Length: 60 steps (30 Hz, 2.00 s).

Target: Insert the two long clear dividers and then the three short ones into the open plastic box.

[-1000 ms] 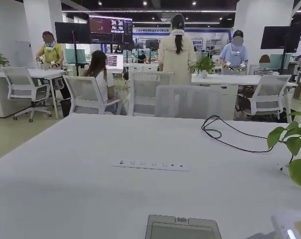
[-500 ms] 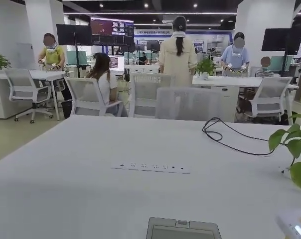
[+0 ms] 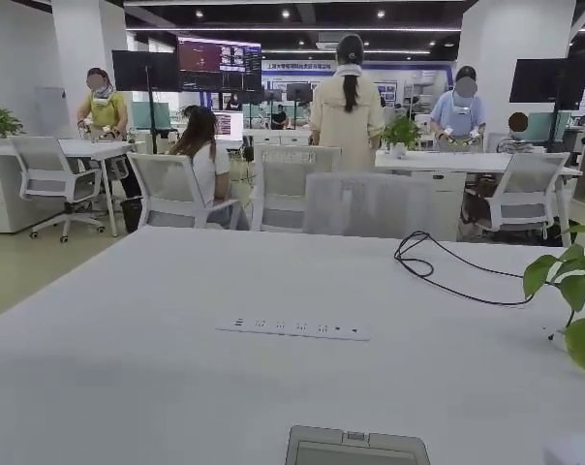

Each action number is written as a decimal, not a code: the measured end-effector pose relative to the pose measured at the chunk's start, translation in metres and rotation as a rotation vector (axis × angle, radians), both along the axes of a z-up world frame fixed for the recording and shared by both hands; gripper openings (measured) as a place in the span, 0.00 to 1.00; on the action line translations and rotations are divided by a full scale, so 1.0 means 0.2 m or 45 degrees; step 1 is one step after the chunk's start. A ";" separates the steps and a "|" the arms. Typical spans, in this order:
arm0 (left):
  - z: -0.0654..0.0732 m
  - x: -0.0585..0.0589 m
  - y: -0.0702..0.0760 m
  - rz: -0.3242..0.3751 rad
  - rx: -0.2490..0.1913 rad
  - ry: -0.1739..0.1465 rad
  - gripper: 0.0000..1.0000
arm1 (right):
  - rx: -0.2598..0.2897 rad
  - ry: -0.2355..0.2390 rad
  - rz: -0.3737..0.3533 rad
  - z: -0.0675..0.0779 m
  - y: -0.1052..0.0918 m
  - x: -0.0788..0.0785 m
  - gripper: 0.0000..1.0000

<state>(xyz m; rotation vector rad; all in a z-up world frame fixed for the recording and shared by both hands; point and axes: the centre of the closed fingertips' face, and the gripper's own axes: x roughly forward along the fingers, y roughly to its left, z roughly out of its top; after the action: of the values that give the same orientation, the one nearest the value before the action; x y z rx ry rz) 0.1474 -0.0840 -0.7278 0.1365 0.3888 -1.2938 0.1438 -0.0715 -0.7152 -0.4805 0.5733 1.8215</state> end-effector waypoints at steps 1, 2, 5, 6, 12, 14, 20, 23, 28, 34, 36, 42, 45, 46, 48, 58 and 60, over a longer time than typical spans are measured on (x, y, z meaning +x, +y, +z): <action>0.01 0.00 0.00 -0.008 -0.008 -0.004 0.00 | 0.002 0.006 0.000 0.00 0.00 0.00 0.12; 0.01 -0.01 -0.01 -0.012 -0.010 -0.005 0.00 | 0.002 0.007 0.001 0.00 0.00 0.00 0.10; 0.01 -0.01 -0.01 -0.023 -0.011 -0.015 0.00 | 0.006 0.019 0.004 0.00 0.00 -0.01 0.08; 0.02 -0.01 -0.01 -0.021 -0.017 -0.017 0.00 | 0.005 0.020 0.007 0.00 0.00 -0.01 0.07; 0.03 -0.01 -0.01 -0.022 -0.040 -0.017 0.00 | 0.014 0.011 0.022 0.01 0.01 -0.01 0.03; 0.03 0.00 0.00 -0.016 -0.042 -0.015 0.00 | 0.014 0.006 0.017 0.01 0.01 -0.01 0.03; 0.02 0.03 0.01 0.024 -0.026 -0.042 0.00 | -0.001 -0.025 -0.008 0.00 0.02 0.02 0.02; 0.02 0.04 0.01 0.048 -0.036 -0.040 0.00 | -0.009 -0.055 -0.013 0.01 0.03 0.03 0.02; 0.02 0.06 0.02 0.084 -0.050 -0.023 0.05 | -0.027 -0.095 -0.024 0.00 0.03 0.06 0.02; 0.01 0.09 0.04 0.131 -0.046 -0.016 0.16 | -0.063 -0.175 -0.026 -0.02 0.01 0.10 0.02; 0.01 0.11 0.06 0.152 -0.048 -0.010 0.18 | -0.074 -0.190 -0.038 -0.02 0.00 0.12 0.02; 0.01 0.17 0.11 0.245 -0.077 -0.001 0.24 | -0.120 -0.231 -0.131 -0.03 -0.01 0.22 0.02; 0.01 0.19 0.14 0.282 -0.079 -0.011 0.29 | -0.152 -0.262 -0.165 -0.04 -0.02 0.27 0.02; 0.01 0.20 0.14 0.293 -0.079 -0.009 0.30 | -0.149 -0.274 -0.165 -0.04 -0.02 0.27 0.02; 0.00 0.22 0.16 0.323 -0.078 -0.002 0.33 | -0.152 -0.288 -0.174 -0.04 -0.02 0.29 0.02; -0.01 0.29 0.20 0.444 -0.084 -0.033 0.51 | -0.286 -0.357 -0.232 -0.13 -0.08 0.44 0.02; -0.01 0.30 0.21 0.455 -0.085 -0.032 0.54 | -0.302 -0.362 -0.247 -0.15 -0.09 0.47 0.02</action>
<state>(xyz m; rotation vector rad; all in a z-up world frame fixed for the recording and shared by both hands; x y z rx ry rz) 0.2065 -0.0424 -0.7302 0.0250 0.3307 -0.9502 0.2376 -0.0894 -0.7455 -0.8013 0.6184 1.4761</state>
